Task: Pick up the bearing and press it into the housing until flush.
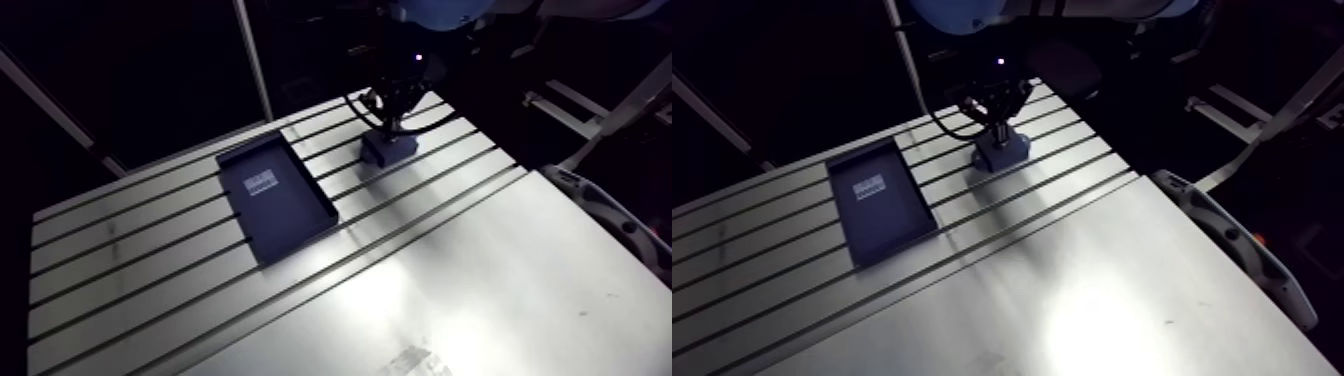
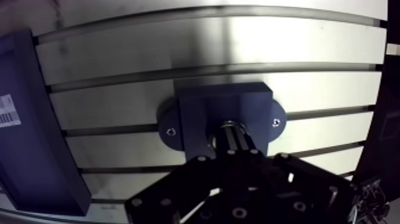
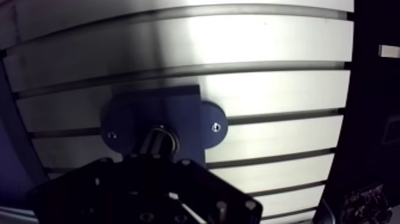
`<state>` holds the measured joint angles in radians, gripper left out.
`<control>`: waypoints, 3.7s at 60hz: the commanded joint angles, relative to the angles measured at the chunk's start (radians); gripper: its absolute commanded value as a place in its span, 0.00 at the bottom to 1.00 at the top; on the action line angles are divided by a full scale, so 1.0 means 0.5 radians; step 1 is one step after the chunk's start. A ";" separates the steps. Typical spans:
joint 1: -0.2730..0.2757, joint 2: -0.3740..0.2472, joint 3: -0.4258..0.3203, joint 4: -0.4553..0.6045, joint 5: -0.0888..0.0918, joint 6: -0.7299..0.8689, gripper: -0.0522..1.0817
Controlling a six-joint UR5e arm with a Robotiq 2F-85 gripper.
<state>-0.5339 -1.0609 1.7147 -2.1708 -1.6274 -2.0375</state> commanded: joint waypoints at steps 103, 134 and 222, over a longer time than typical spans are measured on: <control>0.000 -0.002 0.014 0.017 -0.014 -0.010 0.90; 0.000 0.001 0.014 0.011 -0.014 -0.010 0.90; 0.000 0.016 0.021 0.002 -0.017 -0.011 0.90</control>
<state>-0.5340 -1.0538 1.7240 -2.1695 -1.6359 -2.0427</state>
